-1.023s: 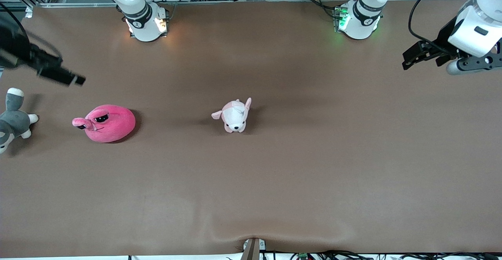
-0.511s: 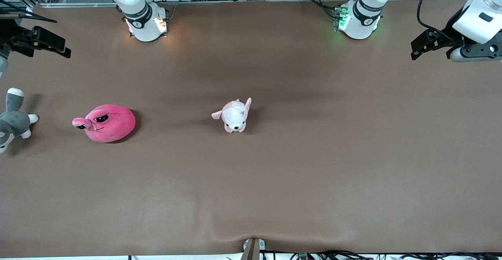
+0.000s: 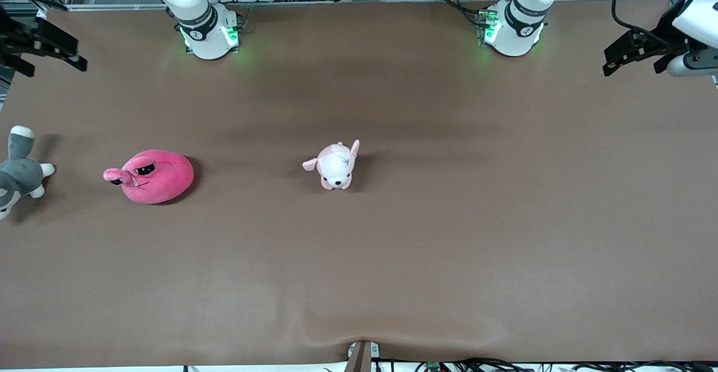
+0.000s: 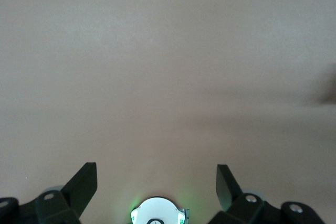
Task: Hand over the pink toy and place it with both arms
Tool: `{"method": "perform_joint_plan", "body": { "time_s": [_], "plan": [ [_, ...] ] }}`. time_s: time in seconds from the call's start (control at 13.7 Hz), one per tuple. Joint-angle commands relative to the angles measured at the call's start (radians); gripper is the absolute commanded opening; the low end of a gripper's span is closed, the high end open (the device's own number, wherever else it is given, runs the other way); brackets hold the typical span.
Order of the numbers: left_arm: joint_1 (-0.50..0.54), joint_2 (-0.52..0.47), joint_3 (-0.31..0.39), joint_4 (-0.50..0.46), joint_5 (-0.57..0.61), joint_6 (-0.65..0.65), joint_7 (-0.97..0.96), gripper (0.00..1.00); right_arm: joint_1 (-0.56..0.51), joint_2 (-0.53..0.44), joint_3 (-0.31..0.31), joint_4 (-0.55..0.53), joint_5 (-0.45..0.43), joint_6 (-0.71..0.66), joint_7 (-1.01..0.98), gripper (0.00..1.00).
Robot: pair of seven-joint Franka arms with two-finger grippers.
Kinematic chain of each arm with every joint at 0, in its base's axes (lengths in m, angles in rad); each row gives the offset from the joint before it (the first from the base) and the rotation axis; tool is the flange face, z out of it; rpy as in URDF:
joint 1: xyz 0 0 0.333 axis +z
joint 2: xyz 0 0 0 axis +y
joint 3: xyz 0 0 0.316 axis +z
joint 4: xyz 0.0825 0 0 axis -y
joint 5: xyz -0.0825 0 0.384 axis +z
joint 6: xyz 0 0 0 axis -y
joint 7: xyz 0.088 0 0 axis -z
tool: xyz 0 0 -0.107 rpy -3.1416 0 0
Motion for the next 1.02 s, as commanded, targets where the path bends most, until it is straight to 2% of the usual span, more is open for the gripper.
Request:
{"method": "perform_joint_plan", "body": {
  "time_s": [0.0,0.37,0.95],
  "plan": [
    [0.000,0.012,0.004,0.052,0.017,-0.024,0.011,1.00,-0.020,-0.011,0.012,-0.010,-0.027,0.022,-0.040,1.00],
    [0.001,0.040,0.017,0.110,0.023,-0.056,0.011,1.00,-0.017,-0.010,0.013,-0.006,-0.055,0.017,-0.039,1.00],
    [0.000,0.046,0.024,0.124,0.053,-0.084,0.039,1.00,-0.013,-0.010,0.015,-0.004,-0.067,0.016,-0.041,1.00]
  ]
}}
